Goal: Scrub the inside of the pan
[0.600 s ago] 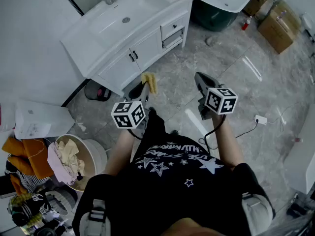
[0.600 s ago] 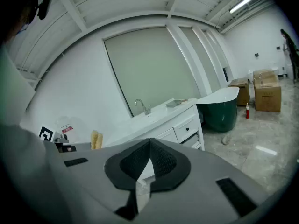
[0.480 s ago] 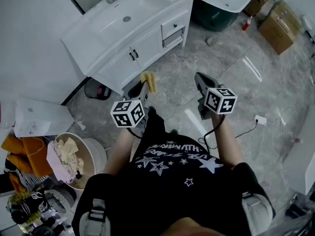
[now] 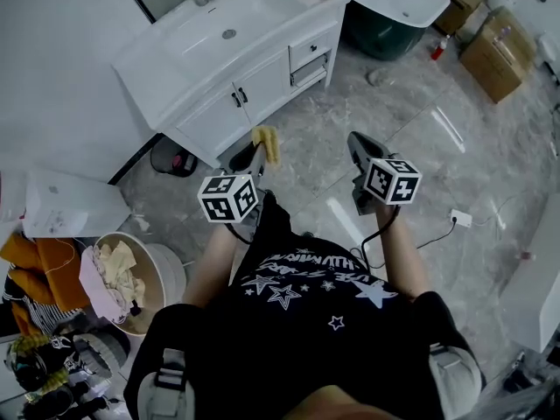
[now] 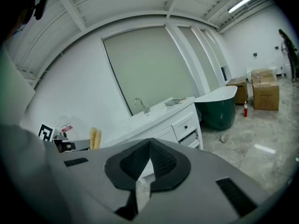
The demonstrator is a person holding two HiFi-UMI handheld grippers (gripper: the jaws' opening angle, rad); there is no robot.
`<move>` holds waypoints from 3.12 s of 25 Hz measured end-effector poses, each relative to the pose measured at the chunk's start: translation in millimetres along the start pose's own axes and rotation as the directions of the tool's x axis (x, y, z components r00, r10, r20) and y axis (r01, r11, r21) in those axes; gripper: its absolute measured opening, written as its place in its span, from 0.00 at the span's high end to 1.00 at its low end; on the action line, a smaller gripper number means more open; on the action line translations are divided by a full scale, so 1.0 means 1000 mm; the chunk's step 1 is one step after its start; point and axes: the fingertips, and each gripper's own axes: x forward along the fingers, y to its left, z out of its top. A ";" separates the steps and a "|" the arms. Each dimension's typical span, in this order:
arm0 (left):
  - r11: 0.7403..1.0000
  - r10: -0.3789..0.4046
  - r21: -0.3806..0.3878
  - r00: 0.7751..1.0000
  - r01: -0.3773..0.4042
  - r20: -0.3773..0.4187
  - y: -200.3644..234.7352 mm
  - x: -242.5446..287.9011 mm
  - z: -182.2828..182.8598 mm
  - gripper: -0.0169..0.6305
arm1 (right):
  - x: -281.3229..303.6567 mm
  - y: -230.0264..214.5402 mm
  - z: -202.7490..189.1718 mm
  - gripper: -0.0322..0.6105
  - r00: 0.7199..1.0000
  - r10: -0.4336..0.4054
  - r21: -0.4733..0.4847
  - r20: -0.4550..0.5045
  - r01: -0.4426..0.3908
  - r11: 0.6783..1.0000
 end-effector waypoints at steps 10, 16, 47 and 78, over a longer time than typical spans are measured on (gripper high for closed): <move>1.000 0.019 0.024 1.000 -0.018 -0.021 0.003 -0.007 -0.005 0.90 | -0.003 -0.009 -0.001 0.94 1.000 -0.001 0.023 0.023 0.000 1.000; 1.000 0.020 -0.004 0.999 -0.020 -0.042 0.025 0.022 -0.003 0.90 | 0.020 -0.017 0.005 0.94 1.000 0.020 0.013 0.022 -0.020 1.000; 0.998 -0.039 -0.047 0.998 0.037 -0.050 0.208 0.254 0.140 0.90 | 0.297 -0.080 0.142 0.94 0.992 -0.108 -0.102 -0.071 0.100 0.990; 0.986 0.116 -0.116 0.992 -0.121 -0.047 0.273 0.419 0.215 0.90 | 0.492 -0.226 0.274 0.94 0.987 -0.112 -0.200 -0.118 0.087 0.976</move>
